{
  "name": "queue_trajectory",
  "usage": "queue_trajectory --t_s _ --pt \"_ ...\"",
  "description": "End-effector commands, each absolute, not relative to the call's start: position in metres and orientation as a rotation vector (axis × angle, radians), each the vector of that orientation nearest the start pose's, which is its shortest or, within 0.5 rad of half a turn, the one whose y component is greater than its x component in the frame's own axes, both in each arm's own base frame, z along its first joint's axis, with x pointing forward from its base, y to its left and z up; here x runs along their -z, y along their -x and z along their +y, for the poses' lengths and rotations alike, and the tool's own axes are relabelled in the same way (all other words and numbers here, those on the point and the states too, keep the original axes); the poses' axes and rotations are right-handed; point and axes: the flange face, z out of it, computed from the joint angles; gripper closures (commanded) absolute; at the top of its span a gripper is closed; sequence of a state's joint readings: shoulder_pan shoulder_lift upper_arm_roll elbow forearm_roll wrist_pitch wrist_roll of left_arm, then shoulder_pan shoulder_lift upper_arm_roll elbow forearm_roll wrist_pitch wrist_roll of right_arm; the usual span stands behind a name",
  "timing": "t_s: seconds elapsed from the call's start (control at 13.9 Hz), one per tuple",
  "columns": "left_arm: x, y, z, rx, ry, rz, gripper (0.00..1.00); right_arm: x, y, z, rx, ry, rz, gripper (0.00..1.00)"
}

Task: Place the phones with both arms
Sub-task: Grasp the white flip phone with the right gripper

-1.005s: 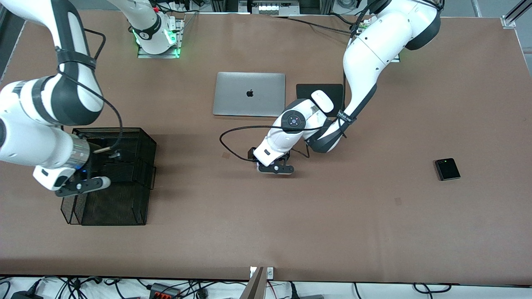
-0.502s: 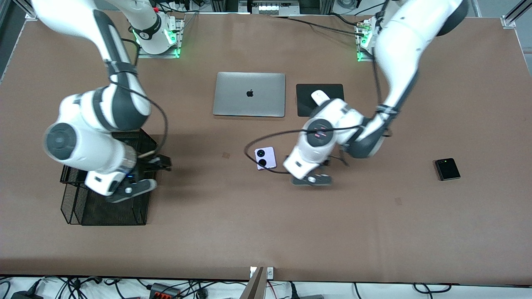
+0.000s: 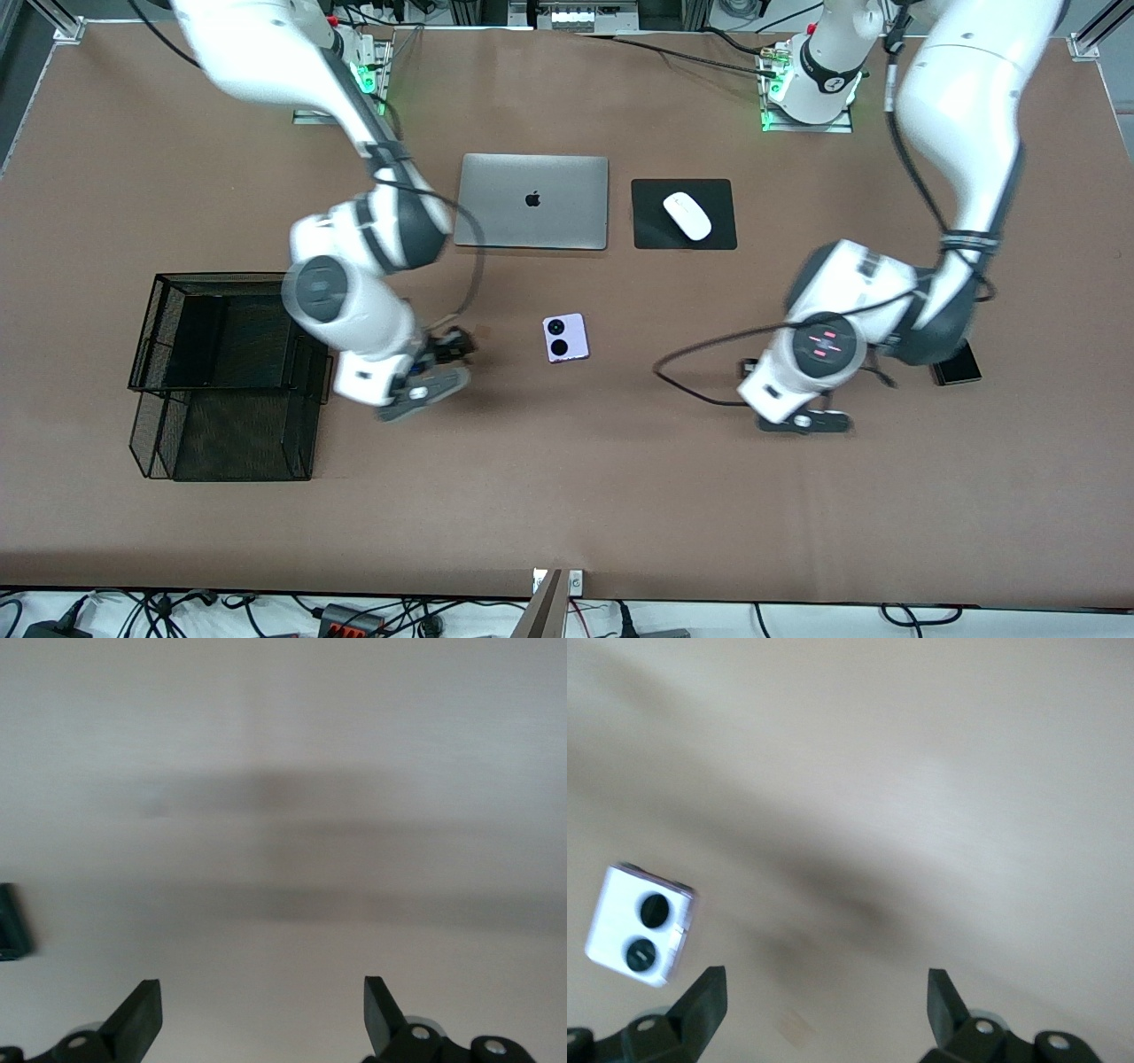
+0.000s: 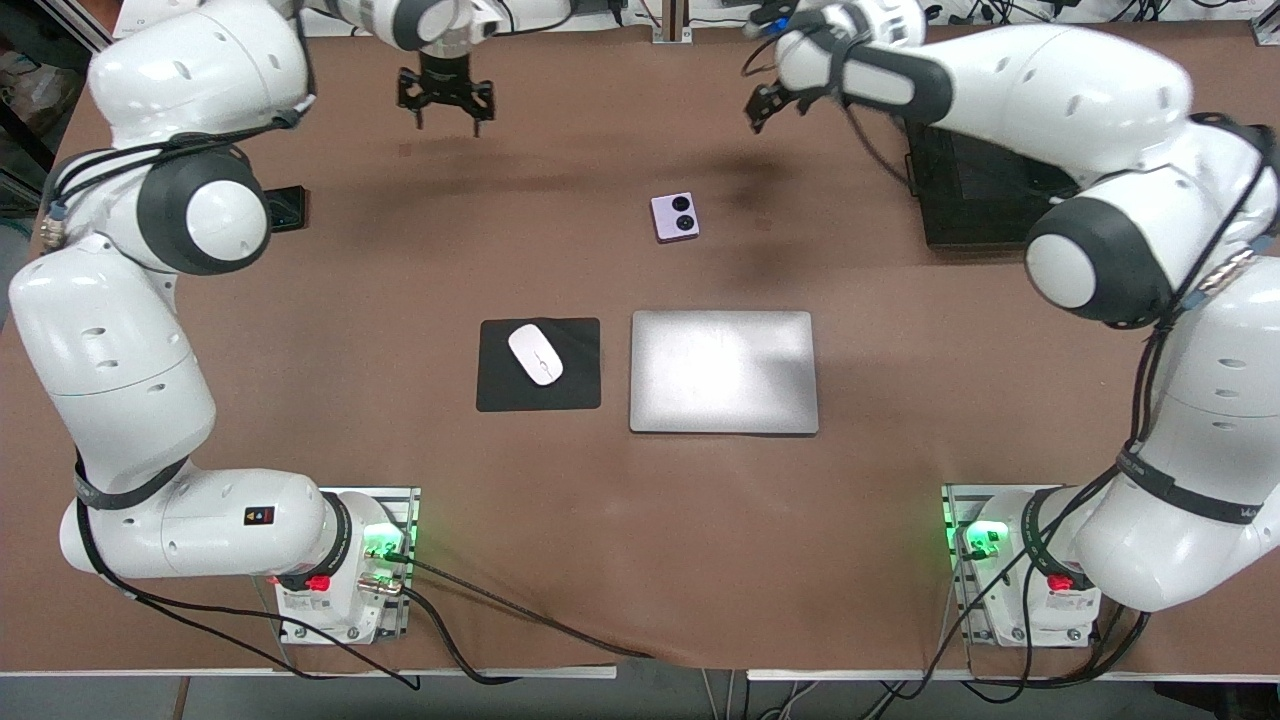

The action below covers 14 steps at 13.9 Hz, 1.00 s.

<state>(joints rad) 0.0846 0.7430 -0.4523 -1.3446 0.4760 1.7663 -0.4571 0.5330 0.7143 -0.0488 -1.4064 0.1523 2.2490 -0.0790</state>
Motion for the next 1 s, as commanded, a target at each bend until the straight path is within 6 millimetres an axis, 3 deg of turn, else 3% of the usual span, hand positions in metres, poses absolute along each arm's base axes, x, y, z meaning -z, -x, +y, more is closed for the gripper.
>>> queue_trajectory --t_s 0.0,0.14,0.36,0.65,0.86,0.93 --pt "-0.302 -0.698 -0.055 -0.294 2.901 -0.039 0.0 -0.254 -0.628 0.41 0.25 2.915 -0.697 0.0" --pt "-0.294 -0.7 0.007 -0.319 2.91 -0.14 0.0 -0.23 -0.612 0.438 0.262 2.921 -0.642 0.0" --pt "-0.279 -0.698 0.068 -0.351 2.927 -0.197 0.0 -0.213 -0.592 0.473 0.246 2.936 -0.581 0.0" --pt "-0.241 -0.685 0.128 -0.25 2.941 -0.151 0.0 -0.198 -0.577 0.491 0.247 2.98 -0.567 0.0" --pt "-0.212 -0.667 0.144 -0.229 2.975 -0.14 0.0 -0.188 -0.57 0.506 0.258 2.99 -0.545 0.0" --pt "-0.209 -0.662 0.16 -0.218 2.985 -0.14 0.0 -0.188 -0.569 0.51 0.262 2.987 -0.54 0.0"
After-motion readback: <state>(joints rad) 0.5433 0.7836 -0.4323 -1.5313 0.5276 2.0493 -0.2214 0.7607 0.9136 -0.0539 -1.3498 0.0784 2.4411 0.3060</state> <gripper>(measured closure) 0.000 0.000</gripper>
